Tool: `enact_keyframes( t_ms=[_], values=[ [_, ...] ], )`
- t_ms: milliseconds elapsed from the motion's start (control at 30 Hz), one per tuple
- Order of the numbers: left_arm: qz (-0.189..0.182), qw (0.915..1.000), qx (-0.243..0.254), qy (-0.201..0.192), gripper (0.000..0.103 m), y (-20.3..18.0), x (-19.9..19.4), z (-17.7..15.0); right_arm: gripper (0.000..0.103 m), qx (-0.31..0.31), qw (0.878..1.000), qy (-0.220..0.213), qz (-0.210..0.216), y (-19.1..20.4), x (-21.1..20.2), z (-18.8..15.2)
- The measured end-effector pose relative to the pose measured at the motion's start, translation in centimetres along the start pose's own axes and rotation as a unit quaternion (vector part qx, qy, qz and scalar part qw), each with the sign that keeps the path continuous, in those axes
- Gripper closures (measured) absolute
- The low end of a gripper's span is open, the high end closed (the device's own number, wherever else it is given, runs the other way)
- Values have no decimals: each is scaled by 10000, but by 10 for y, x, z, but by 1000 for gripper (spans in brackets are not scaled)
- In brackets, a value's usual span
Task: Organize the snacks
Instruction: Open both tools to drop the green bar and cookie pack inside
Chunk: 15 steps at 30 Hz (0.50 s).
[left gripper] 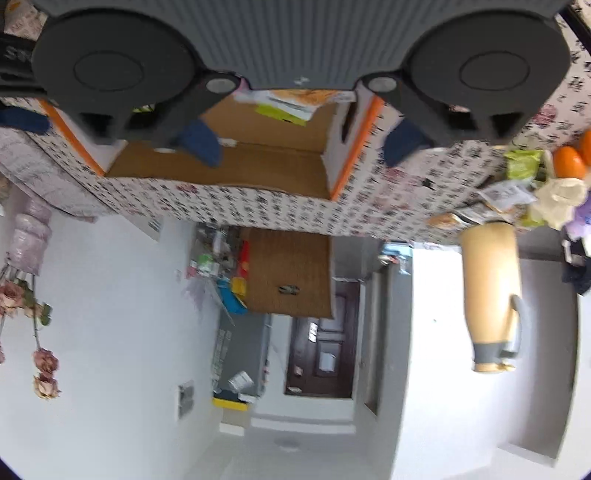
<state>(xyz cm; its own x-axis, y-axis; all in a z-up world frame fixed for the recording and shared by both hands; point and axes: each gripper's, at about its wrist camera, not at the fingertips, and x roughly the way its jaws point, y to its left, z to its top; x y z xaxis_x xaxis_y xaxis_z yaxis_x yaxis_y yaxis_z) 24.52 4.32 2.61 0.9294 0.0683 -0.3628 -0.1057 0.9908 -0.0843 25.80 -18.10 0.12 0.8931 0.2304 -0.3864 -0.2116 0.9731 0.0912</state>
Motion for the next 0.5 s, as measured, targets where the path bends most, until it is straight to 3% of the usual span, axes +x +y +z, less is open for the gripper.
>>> enact_keyframes(
  t_ms=[500],
  values=[
    [-60,9999,-75,-51,0,-2,-6,-1,0,73,9999,-127,28,-3,-5,3]
  ],
)
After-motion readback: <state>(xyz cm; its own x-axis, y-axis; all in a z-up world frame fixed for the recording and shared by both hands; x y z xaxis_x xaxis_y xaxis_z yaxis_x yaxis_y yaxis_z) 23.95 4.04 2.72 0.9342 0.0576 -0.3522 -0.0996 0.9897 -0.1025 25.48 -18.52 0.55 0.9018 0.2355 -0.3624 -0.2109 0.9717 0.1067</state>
